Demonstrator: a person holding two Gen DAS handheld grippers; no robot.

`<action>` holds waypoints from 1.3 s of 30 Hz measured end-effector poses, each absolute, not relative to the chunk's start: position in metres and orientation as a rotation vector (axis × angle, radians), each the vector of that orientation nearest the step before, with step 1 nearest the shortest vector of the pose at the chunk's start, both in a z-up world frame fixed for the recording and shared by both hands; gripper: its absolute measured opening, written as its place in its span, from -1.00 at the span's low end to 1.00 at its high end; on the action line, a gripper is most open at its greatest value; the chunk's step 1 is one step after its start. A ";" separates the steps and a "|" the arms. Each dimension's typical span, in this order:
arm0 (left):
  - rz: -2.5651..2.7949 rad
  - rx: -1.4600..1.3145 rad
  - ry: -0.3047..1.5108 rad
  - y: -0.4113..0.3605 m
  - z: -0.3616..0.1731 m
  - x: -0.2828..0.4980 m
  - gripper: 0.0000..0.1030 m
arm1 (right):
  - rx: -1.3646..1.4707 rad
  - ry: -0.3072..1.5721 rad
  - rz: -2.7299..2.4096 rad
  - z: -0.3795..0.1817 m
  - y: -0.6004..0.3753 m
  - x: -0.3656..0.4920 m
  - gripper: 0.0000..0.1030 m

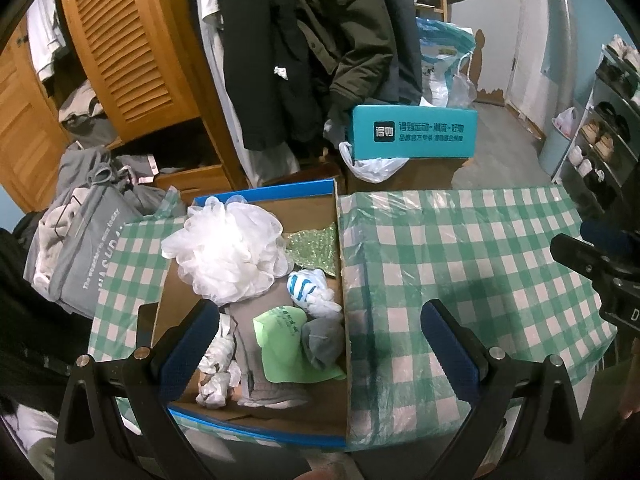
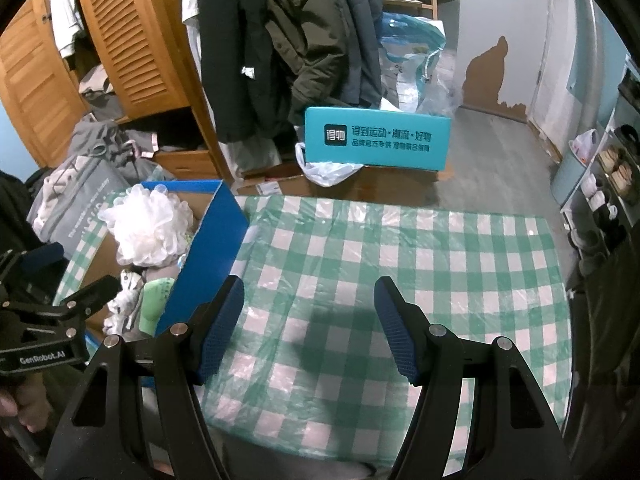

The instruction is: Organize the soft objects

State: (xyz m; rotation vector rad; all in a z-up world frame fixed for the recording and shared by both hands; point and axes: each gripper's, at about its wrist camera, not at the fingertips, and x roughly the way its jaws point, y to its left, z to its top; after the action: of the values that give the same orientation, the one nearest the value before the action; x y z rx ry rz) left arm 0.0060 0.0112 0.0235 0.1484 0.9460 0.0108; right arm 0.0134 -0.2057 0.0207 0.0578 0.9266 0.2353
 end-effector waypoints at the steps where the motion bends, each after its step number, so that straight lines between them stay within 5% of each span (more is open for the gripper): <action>1: 0.014 0.154 0.944 0.010 0.024 0.006 0.98 | 0.058 0.927 0.235 0.021 -0.206 0.013 0.30; 39: 0.012 0.153 0.959 0.012 0.022 0.006 0.98 | 0.059 0.931 0.235 0.020 -0.207 0.014 0.30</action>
State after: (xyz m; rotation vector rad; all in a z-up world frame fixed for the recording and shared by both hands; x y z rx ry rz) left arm 0.0060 0.0119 0.0215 0.1528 0.9587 0.0116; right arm 0.0142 -0.2072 0.0200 0.0585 0.9308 0.2349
